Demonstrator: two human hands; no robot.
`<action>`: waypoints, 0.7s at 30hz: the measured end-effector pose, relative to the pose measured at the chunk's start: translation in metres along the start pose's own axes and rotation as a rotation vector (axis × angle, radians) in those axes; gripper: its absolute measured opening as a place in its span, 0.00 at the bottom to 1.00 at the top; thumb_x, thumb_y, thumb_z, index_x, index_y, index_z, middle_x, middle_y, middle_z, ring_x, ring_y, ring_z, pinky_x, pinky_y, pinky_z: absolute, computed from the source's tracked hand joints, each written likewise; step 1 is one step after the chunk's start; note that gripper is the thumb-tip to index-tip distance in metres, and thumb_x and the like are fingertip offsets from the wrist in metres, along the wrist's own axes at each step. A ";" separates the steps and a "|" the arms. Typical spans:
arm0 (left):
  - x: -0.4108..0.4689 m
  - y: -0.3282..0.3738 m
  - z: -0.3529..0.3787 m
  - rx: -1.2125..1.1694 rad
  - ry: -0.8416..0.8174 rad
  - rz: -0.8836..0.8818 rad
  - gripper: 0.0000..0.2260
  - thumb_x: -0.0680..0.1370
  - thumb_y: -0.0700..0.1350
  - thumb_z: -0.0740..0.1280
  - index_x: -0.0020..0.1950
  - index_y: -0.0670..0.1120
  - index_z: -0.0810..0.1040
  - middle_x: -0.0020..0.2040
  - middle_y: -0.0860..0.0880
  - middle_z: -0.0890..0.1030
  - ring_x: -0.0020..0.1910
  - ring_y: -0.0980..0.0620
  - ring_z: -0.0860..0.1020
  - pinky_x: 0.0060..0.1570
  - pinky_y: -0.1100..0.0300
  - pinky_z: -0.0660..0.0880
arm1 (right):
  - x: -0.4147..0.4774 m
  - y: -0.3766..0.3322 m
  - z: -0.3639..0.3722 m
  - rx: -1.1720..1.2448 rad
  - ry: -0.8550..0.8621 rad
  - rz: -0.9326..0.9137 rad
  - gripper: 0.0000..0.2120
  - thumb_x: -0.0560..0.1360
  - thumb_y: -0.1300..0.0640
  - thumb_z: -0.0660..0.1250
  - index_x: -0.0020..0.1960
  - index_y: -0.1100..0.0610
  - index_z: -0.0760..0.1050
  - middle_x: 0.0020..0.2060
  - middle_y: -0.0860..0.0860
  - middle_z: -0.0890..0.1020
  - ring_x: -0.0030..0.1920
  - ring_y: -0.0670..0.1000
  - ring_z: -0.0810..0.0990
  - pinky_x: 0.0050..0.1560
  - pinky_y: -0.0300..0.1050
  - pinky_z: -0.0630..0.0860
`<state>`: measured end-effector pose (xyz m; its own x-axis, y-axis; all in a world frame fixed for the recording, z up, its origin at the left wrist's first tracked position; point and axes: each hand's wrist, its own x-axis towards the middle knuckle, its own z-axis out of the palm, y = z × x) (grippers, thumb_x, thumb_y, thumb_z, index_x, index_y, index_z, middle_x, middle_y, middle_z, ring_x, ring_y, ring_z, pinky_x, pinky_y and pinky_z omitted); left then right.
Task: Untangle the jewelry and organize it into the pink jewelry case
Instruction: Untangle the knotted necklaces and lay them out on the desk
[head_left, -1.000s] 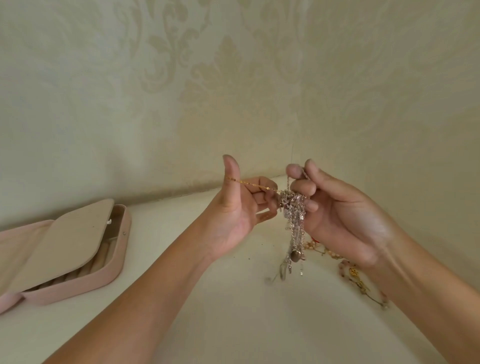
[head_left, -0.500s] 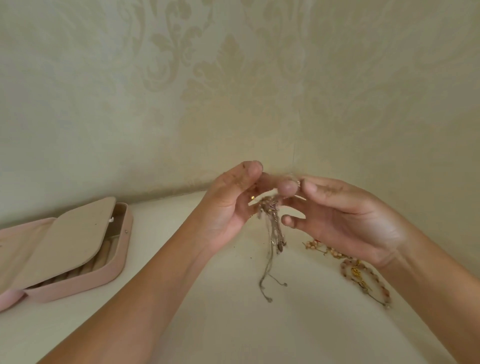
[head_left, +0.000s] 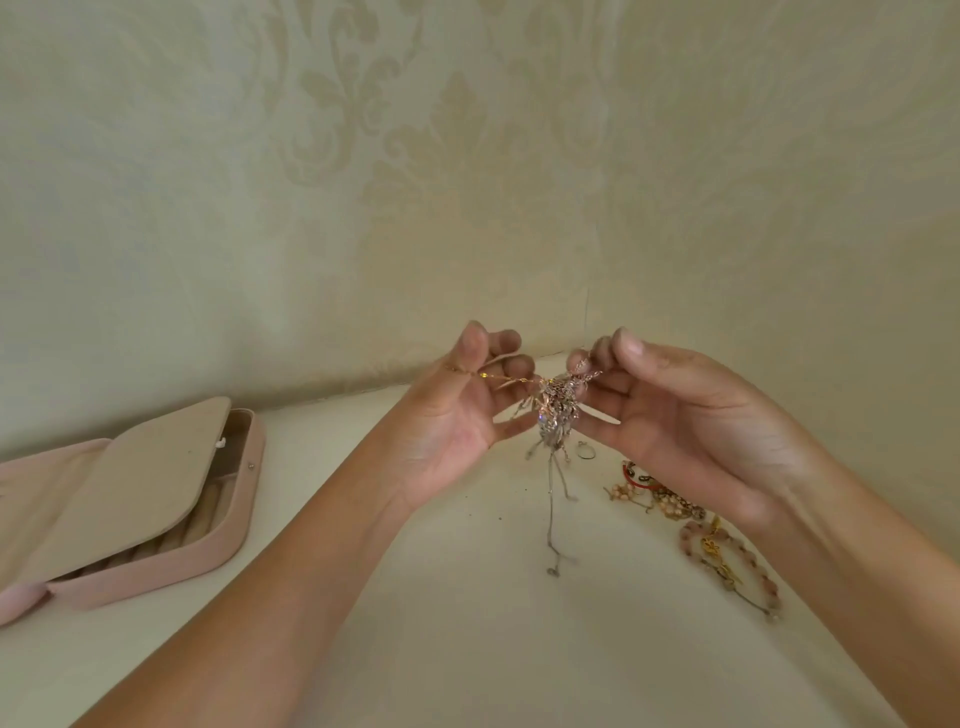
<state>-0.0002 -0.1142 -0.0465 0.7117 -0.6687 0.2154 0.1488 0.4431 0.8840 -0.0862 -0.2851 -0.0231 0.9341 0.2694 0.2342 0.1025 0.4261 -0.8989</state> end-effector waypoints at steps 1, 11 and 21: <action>0.000 0.002 -0.001 -0.025 0.021 0.024 0.36 0.46 0.64 0.81 0.46 0.48 0.76 0.39 0.51 0.77 0.42 0.51 0.77 0.47 0.53 0.75 | -0.001 -0.001 0.002 -0.043 0.025 0.017 0.07 0.63 0.51 0.75 0.35 0.54 0.81 0.39 0.50 0.82 0.43 0.48 0.80 0.55 0.46 0.78; -0.005 0.003 0.009 0.096 0.012 0.031 0.35 0.47 0.63 0.81 0.46 0.50 0.74 0.35 0.54 0.75 0.38 0.56 0.77 0.50 0.56 0.71 | -0.006 0.001 0.026 -0.657 0.105 0.148 0.16 0.59 0.53 0.77 0.35 0.56 0.71 0.24 0.46 0.72 0.26 0.45 0.68 0.29 0.32 0.64; -0.007 0.019 0.003 0.099 0.033 0.120 0.33 0.50 0.65 0.80 0.46 0.50 0.74 0.34 0.55 0.74 0.37 0.56 0.76 0.51 0.54 0.71 | -0.007 0.013 0.026 -1.049 0.120 0.116 0.05 0.67 0.51 0.77 0.39 0.50 0.82 0.19 0.44 0.65 0.22 0.44 0.60 0.24 0.31 0.57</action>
<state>-0.0046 -0.1028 -0.0303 0.7425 -0.5938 0.3099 -0.0062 0.4565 0.8897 -0.1001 -0.2593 -0.0264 0.9789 0.1492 0.1399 0.2008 -0.5704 -0.7964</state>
